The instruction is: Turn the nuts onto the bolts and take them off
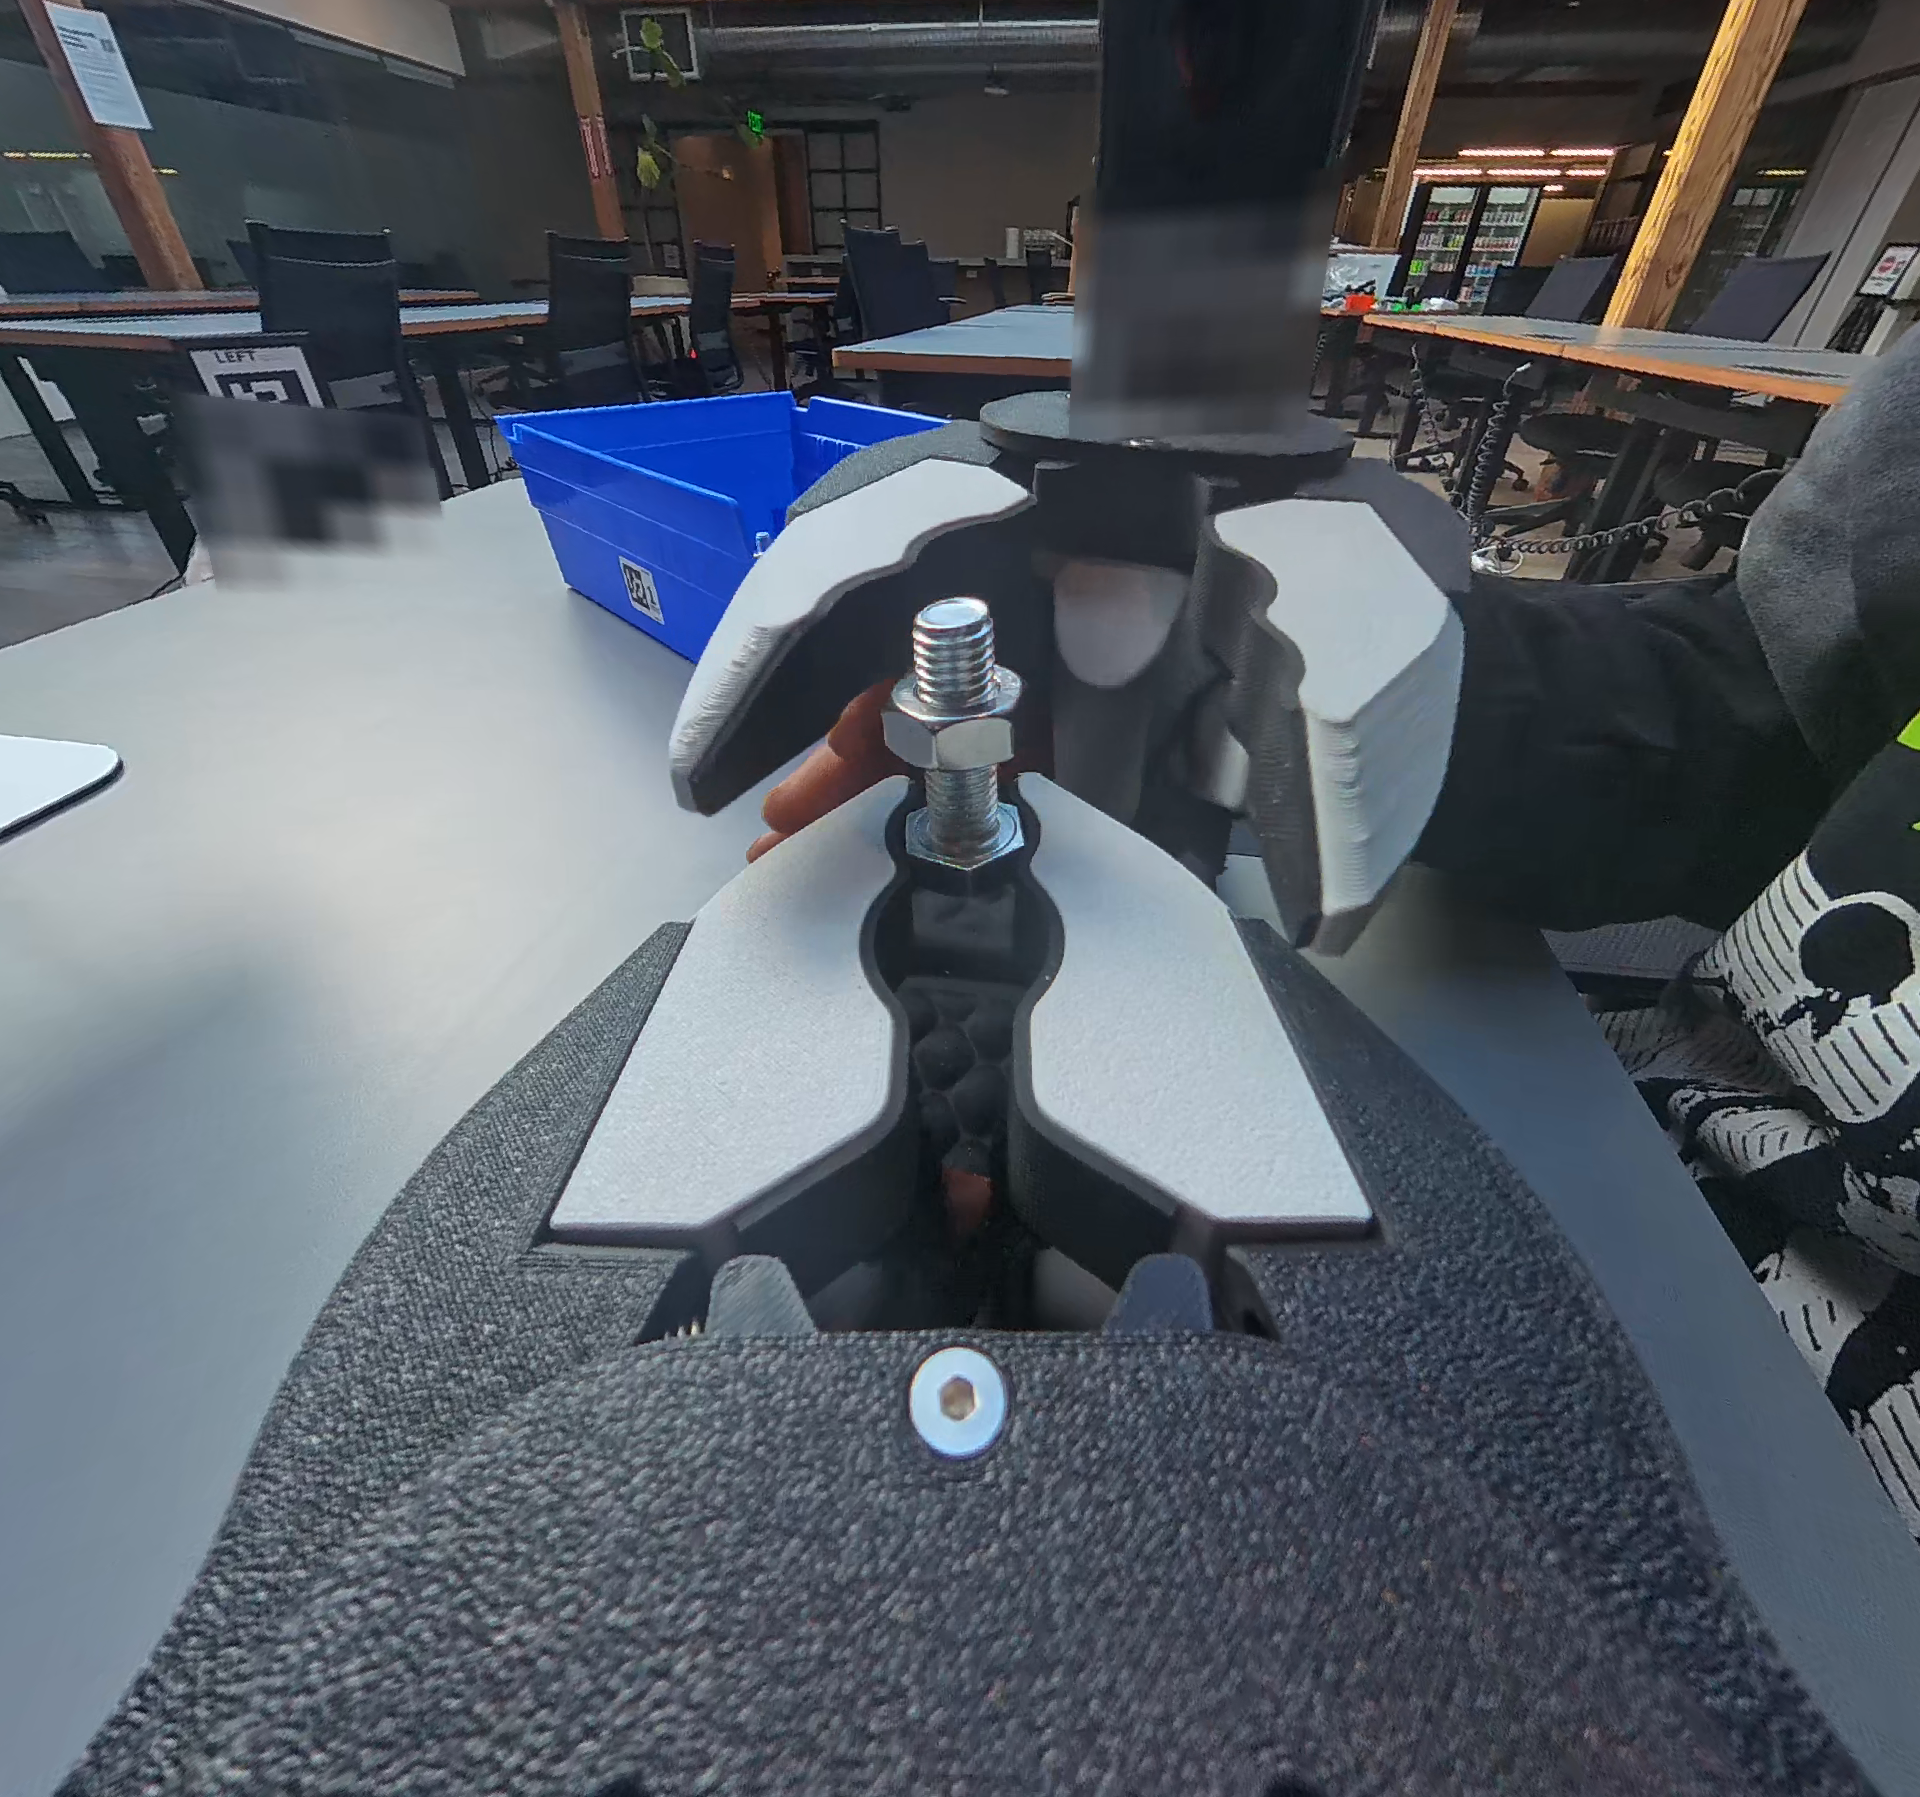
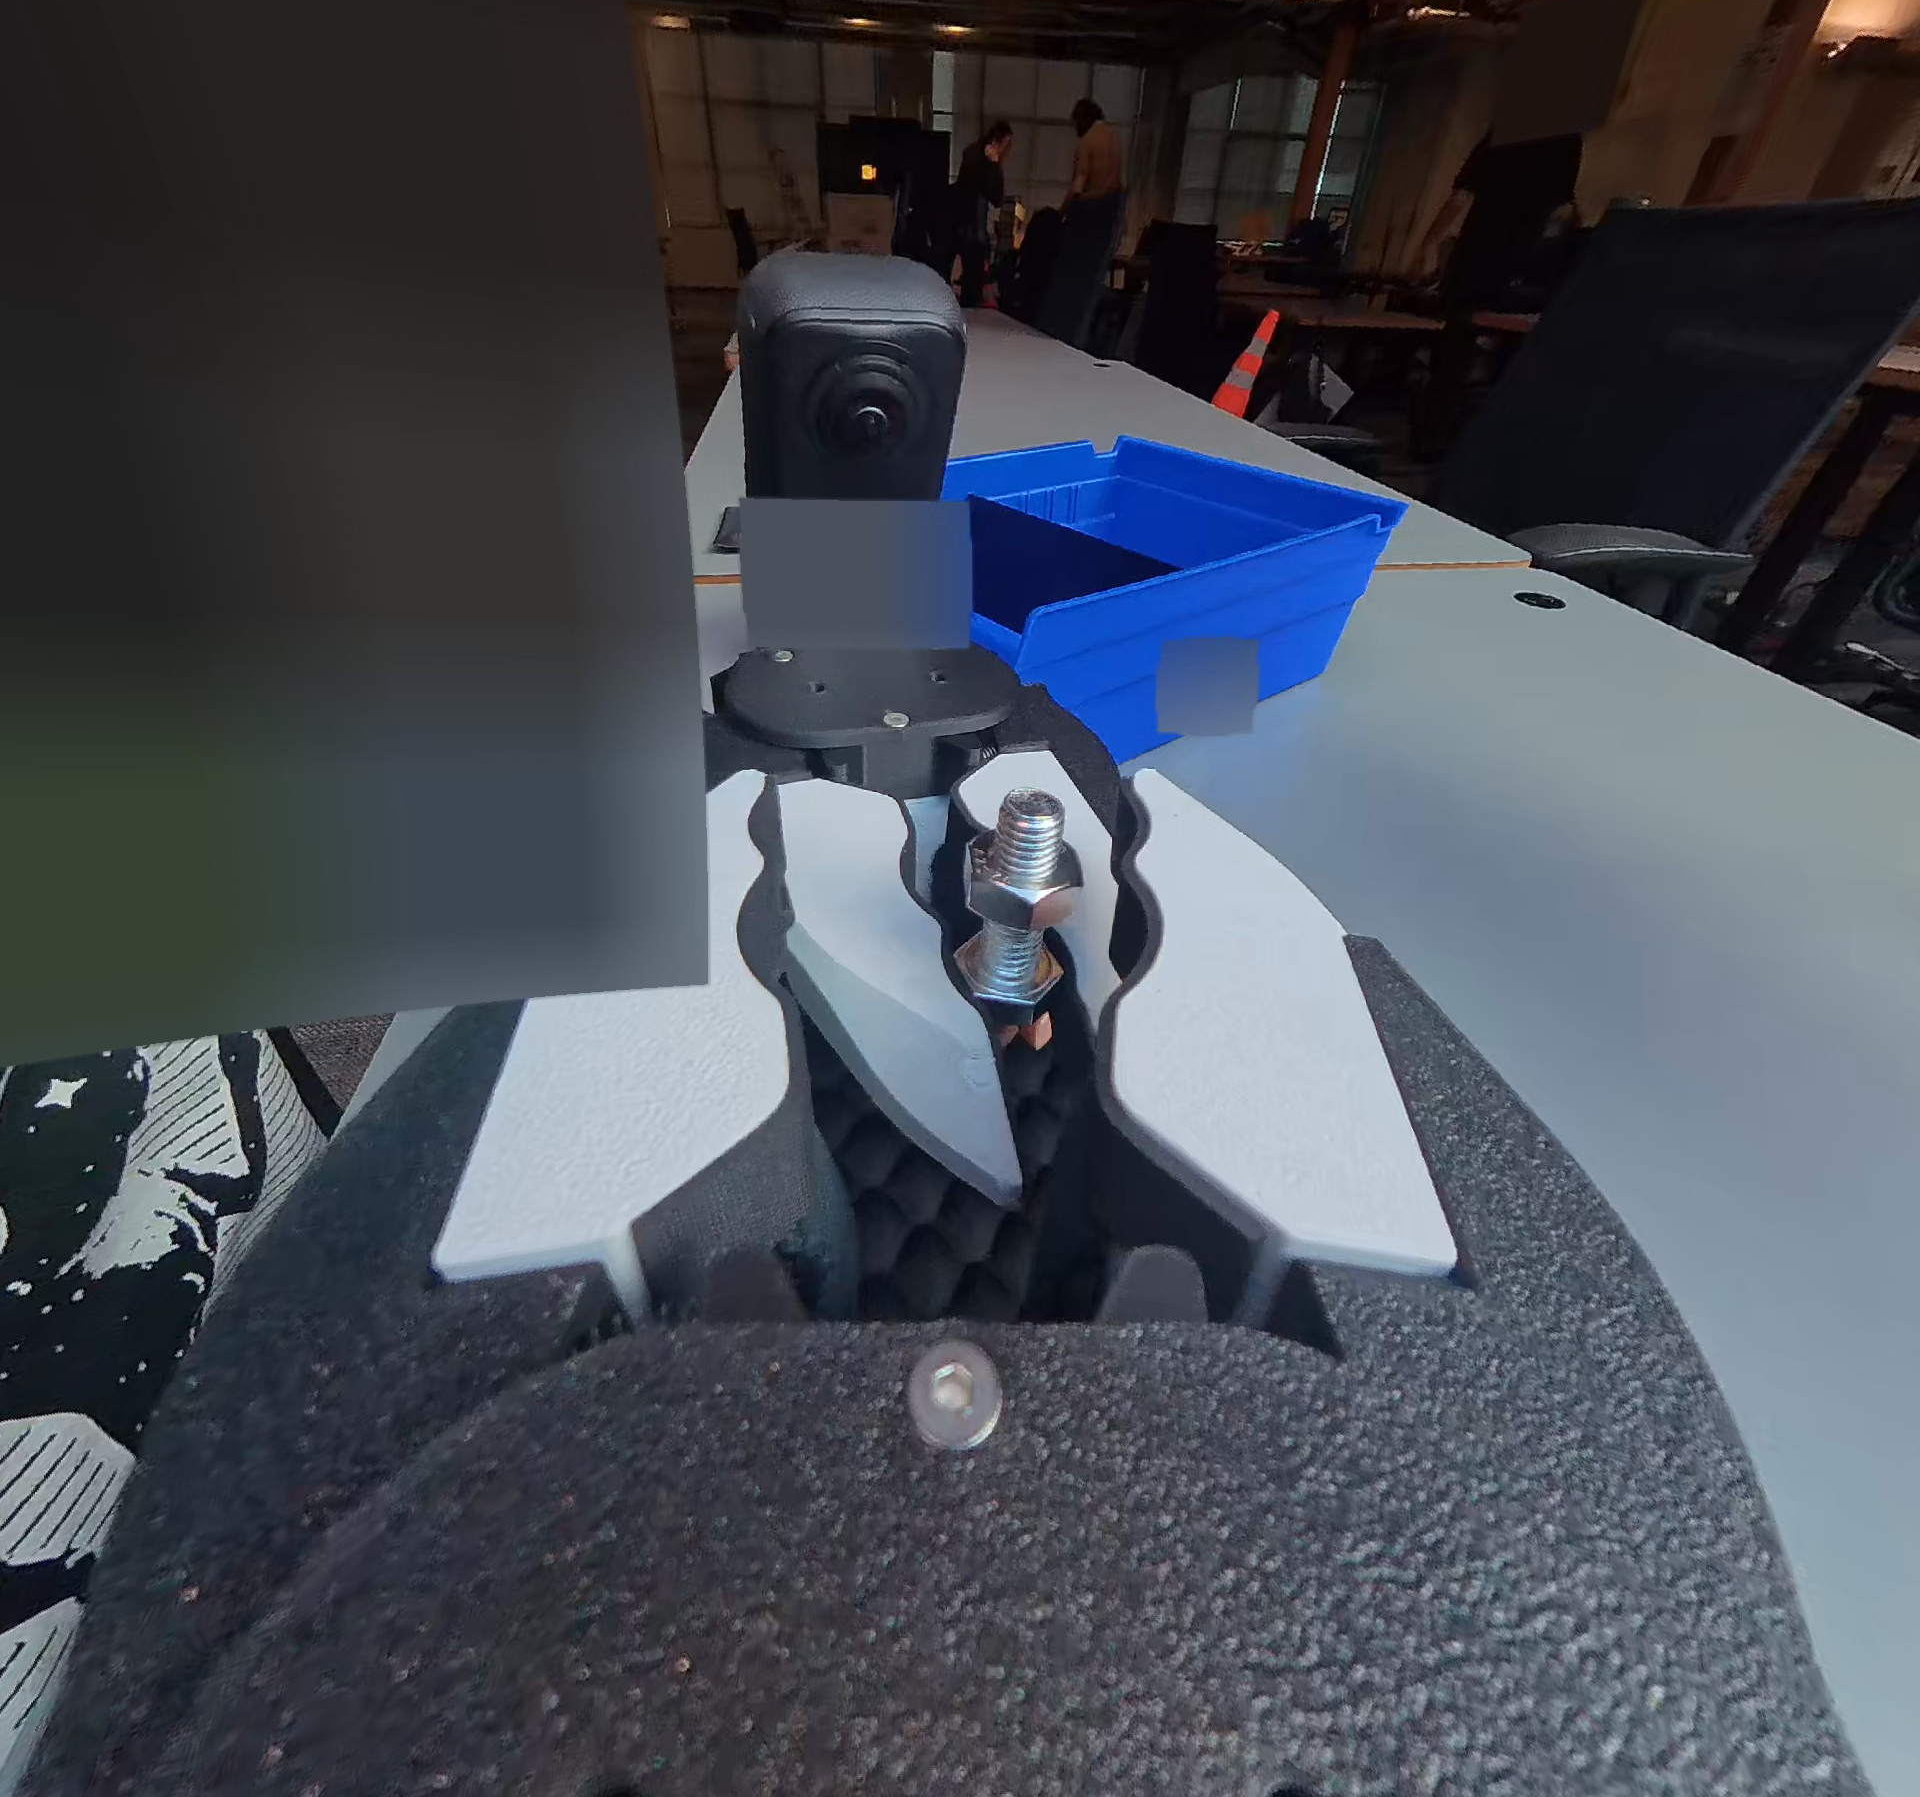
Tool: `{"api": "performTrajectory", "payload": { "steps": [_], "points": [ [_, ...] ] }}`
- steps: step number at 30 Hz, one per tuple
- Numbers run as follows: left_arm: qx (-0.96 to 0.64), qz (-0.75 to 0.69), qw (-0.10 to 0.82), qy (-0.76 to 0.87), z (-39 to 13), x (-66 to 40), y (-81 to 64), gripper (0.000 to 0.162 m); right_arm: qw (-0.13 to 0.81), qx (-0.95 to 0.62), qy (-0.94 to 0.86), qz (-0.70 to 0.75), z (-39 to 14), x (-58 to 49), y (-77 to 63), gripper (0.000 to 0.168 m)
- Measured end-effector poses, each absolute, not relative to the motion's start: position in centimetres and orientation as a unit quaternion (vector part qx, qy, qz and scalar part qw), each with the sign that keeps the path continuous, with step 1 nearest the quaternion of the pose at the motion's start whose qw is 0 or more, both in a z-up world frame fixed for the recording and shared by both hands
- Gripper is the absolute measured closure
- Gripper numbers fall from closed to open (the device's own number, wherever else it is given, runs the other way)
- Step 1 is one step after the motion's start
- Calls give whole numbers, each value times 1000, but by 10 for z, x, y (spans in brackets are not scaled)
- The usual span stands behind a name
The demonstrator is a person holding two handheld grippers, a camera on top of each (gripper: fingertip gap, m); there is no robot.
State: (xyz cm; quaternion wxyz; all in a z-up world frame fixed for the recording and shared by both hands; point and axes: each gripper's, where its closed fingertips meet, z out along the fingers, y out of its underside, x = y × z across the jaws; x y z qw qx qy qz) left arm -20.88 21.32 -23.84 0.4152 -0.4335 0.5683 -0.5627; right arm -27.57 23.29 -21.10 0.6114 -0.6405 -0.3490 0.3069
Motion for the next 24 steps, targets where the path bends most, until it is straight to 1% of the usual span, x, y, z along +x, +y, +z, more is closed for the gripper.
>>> {"api": "performTrajectory", "payload": {
  "steps": [3, 7, 10, 14, 16, 17, 19, 22, 24],
  "points": [
    [-435, -563, 415, 567, -238, -209, 214, 148, 613, -639, -349, 308, -210, -274, 229, 114],
    [-434, -561, 416, 569, -239, -209, 213, 148, 617, -643, -338, 302, -210, -267, 225, 117],
    [-434, -563, 416, 568, -238, -209, 214, 148, 622, -646, -325, 302, -209, -259, 221, 122],
    [-434, -561, 416, 569, -239, -208, 214, 148, 623, -650, -316, 298, -208, -249, 215, 134],
    [-434, -561, 417, 569, -239, -208, 214, 148, 623, -647, -321, 301, -207, -246, 209, 147],
    [-435, -562, 416, 568, -239, -208, 214, 148, 625, -645, -320, 302, -205, -244, 207, 149],
    [-434, -562, 416, 568, -238, -208, 214, 148, 633, -643, -313, 296, -202, -239, 209, 149],
    [-433, -560, 416, 570, -239, -208, 214, 148, 637, -646, -302, 291, -202, -236, 217, 132],
    [-433, -561, 416, 570, -239, -208, 214, 148, 634, -646, -307, 295, -204, -240, 222, 125]
  ]
}}
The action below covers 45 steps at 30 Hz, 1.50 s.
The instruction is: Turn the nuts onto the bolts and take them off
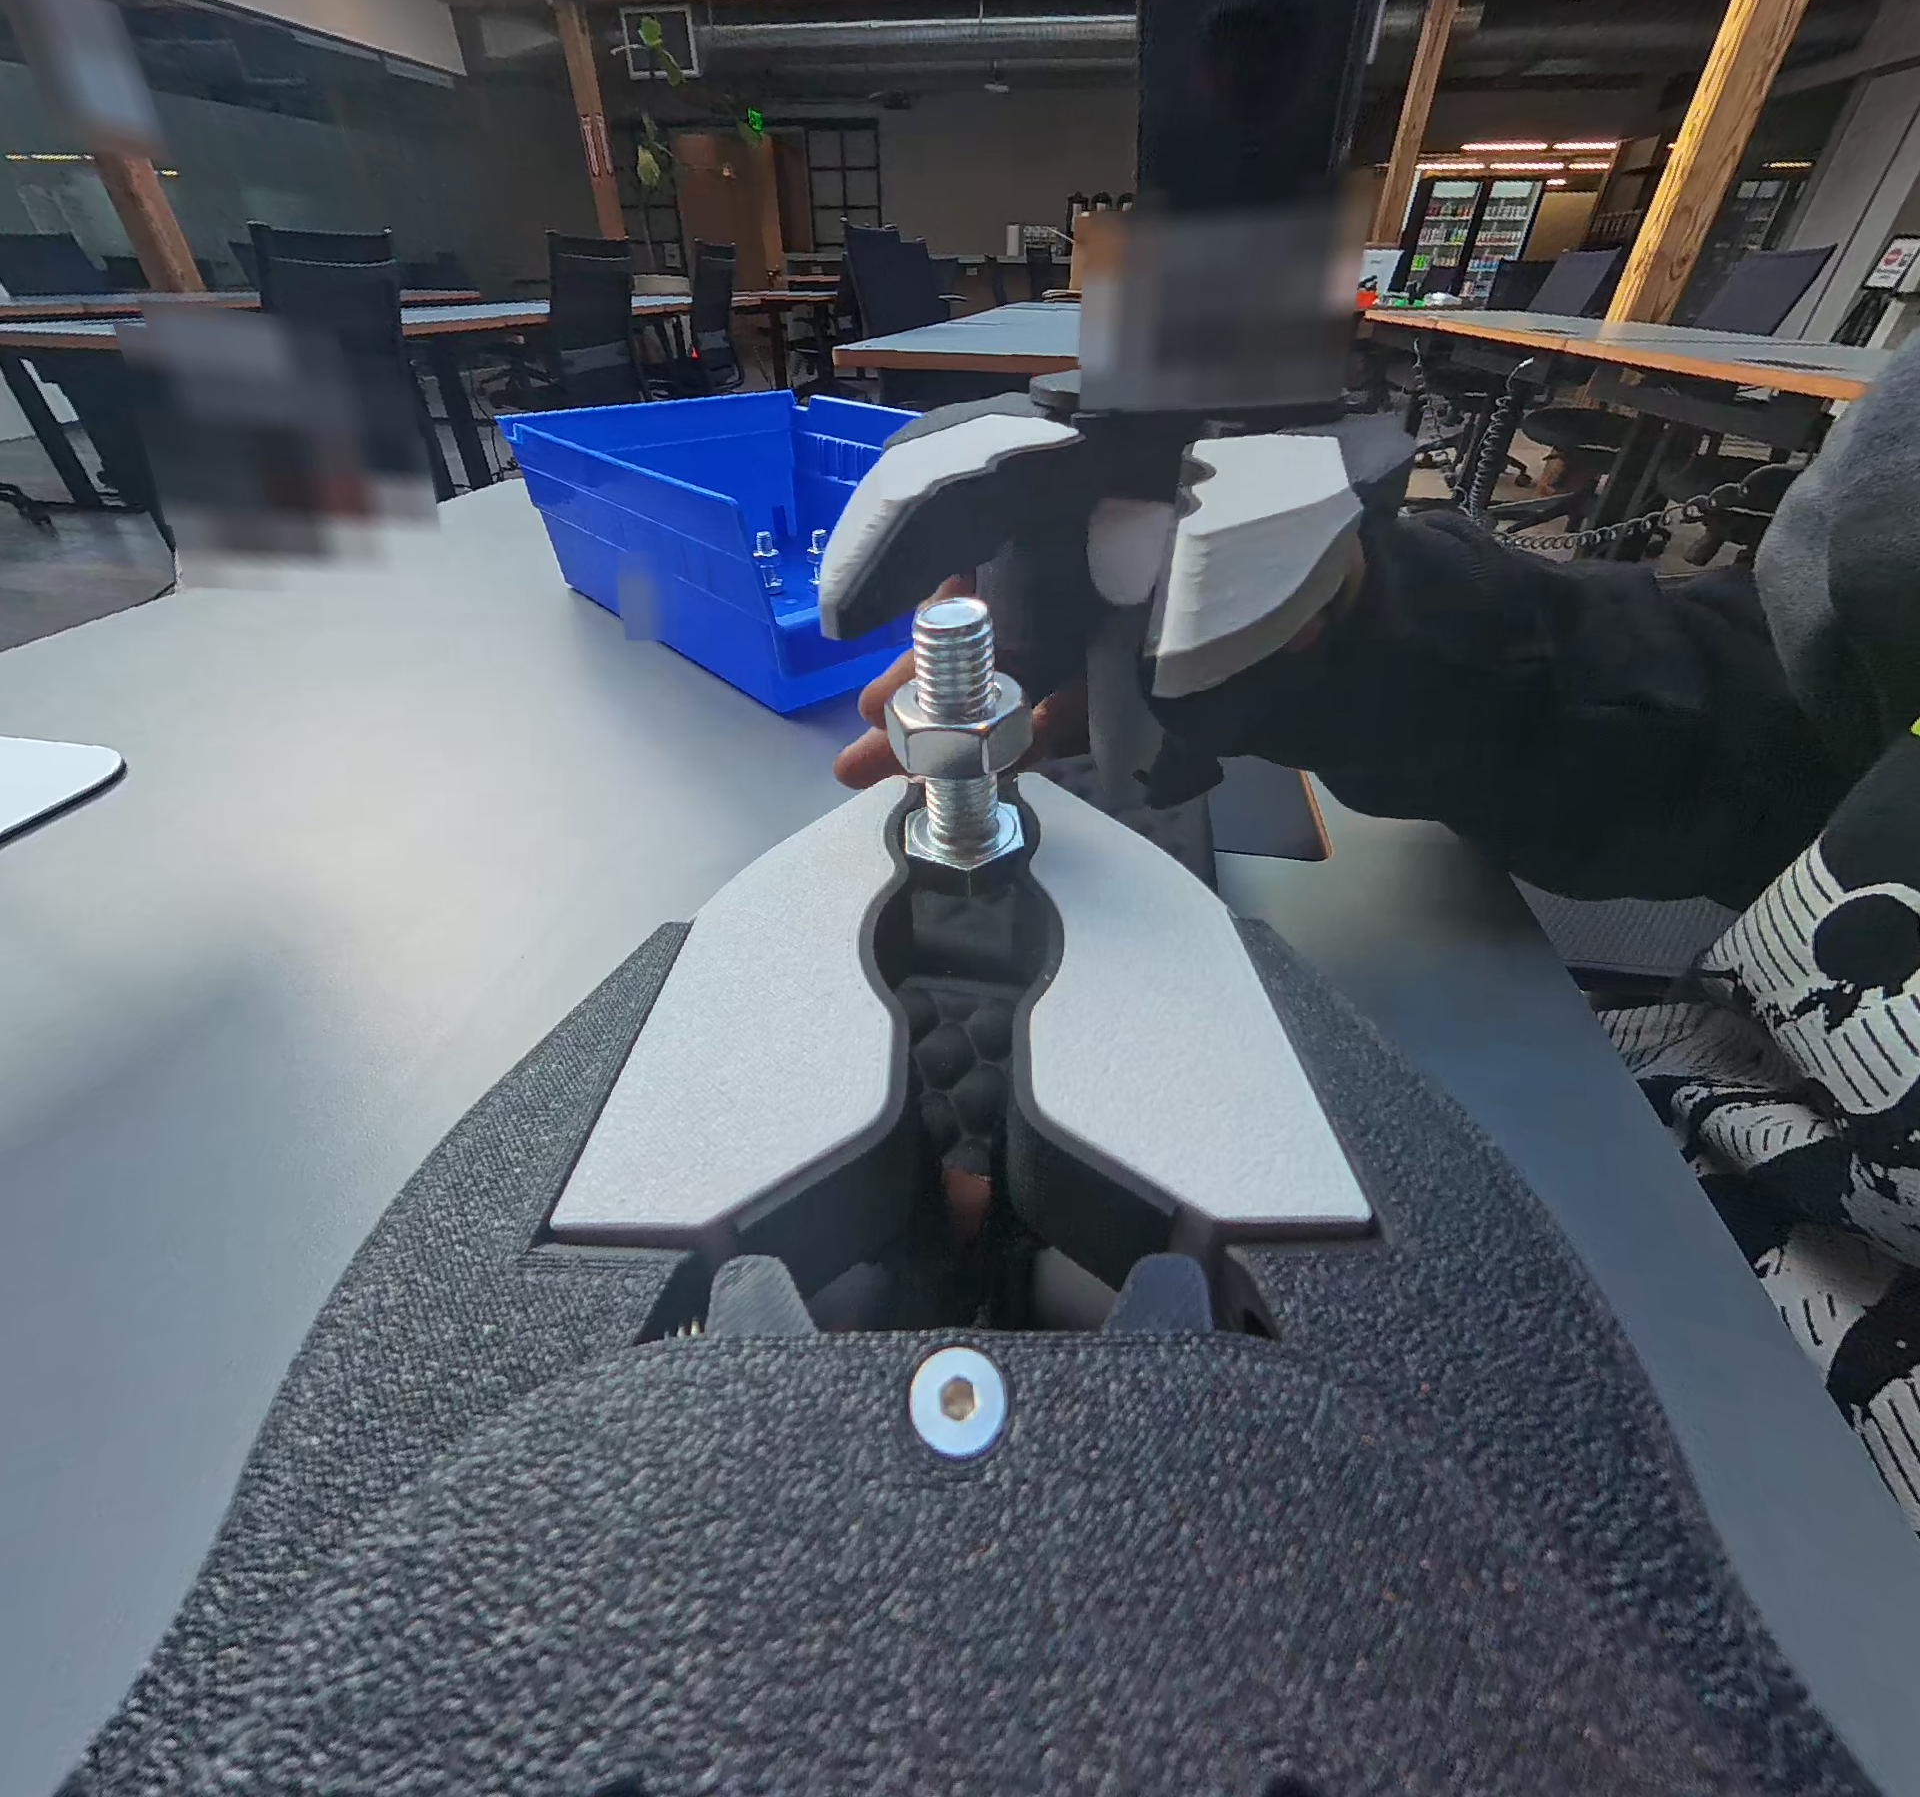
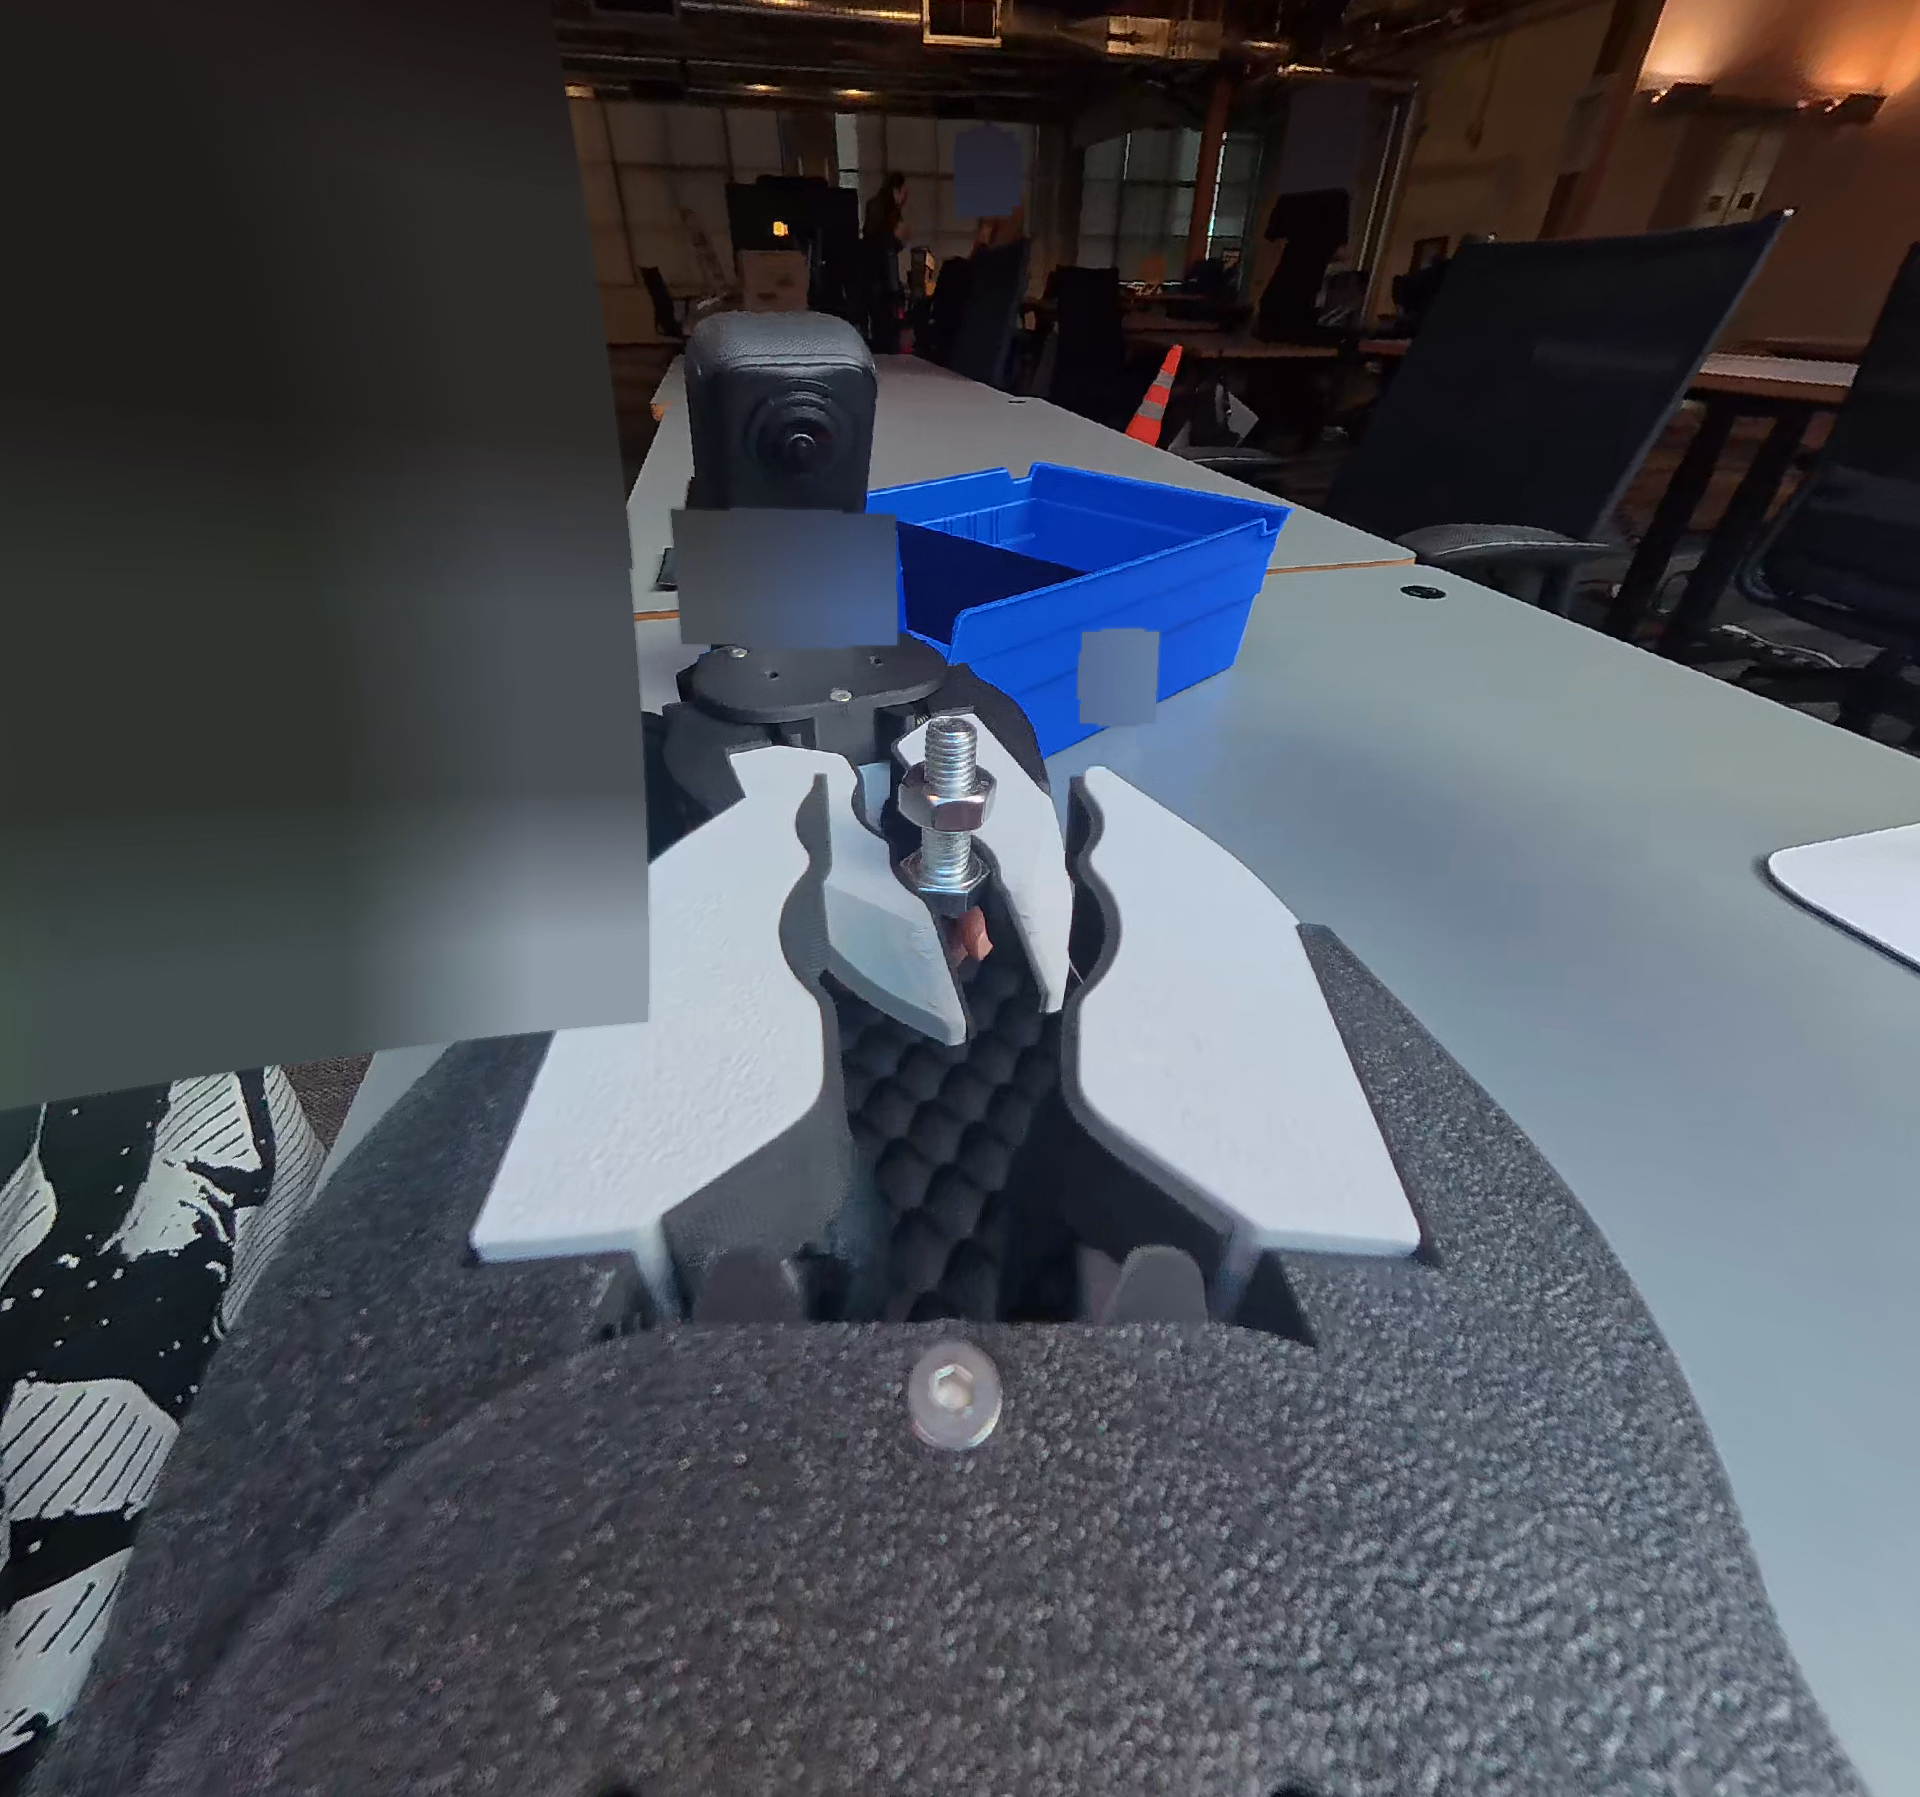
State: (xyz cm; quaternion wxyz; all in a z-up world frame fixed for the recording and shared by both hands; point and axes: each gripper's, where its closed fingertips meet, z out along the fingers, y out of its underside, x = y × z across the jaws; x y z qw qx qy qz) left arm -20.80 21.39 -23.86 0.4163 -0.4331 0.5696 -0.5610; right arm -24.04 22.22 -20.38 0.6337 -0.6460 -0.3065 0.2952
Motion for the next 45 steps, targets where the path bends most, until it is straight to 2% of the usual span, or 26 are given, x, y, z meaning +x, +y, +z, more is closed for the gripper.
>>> {"api": "performTrajectory", "payload": {
  "steps": [3, 5, 20, 25, 28, 30, 32, 35, 37, 45],
  "points": [
    [-433, -561, 416, 569, -239, -208, 214, 148, 624, -645, -320, 304, -207, -252, 229, 114],
    [-433, -561, 415, 570, -239, -208, 214, 148, 613, -645, -334, 311, -211, -261, 231, 113],
    [-432, -560, 417, 571, -238, -207, 214, 148, 608, -650, -337, 306, -213, -261, 223, 124],
    [-432, -560, 418, 571, -238, -207, 214, 148, 617, -655, -317, 299, -212, -249, 217, 135],
    [-433, -560, 419, 569, -238, -207, 215, 148, 618, -651, -320, 303, -211, -244, 210, 157],
    [-434, -561, 418, 568, -238, -207, 215, 148, 619, -649, -318, 306, -209, -241, 208, 158],
    [-433, -560, 418, 569, -238, -207, 214, 148, 624, -652, -314, 295, -208, -237, 211, 153],
    [-433, -561, 418, 569, -238, -207, 215, 148, 627, -653, -308, 291, -208, -236, 219, 135],
    [-433, -561, 418, 568, -238, -207, 215, 148, 625, -652, -311, 295, -209, -241, 224, 128],
    [-433, -562, 416, 569, -238, -207, 214, 148, 611, -638, -343, 320, -211, -267, 235, 125]
  ]
}}
